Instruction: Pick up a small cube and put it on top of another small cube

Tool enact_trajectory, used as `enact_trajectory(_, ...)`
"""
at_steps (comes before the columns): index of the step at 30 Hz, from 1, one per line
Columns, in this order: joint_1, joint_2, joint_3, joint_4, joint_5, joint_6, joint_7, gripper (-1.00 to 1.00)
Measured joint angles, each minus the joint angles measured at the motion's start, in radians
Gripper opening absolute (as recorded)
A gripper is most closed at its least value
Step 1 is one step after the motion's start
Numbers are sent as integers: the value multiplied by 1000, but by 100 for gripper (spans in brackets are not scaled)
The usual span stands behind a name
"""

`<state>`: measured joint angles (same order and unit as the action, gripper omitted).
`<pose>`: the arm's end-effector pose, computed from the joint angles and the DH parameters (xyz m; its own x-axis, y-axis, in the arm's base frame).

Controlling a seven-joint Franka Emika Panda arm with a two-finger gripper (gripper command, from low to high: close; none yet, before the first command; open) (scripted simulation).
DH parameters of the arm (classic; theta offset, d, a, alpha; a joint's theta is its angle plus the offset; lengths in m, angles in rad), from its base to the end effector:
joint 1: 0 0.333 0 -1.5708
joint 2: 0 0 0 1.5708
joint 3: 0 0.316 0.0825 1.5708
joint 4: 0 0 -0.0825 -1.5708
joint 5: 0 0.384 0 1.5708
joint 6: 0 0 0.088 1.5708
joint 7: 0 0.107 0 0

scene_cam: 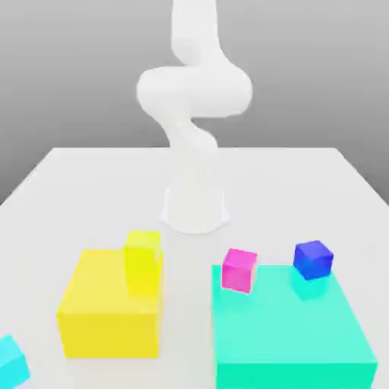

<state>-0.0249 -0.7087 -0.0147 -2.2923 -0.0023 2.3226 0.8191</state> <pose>0.3788 -0.0171 0.6843 0.4780 -0.7516 0.4546 -0.5641 -0.6594 -0.4970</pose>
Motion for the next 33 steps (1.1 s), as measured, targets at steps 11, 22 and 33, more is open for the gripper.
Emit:
enact_trajectory(11, -96, 404, -89, 34, 5, 100, 73, 0)
enact_trajectory(22, -214, 805, -170, 68, 78, 198, 97, 0)
enact_trajectory(33, -333, 1210, -170, 116, 196, 343, 72, 0)
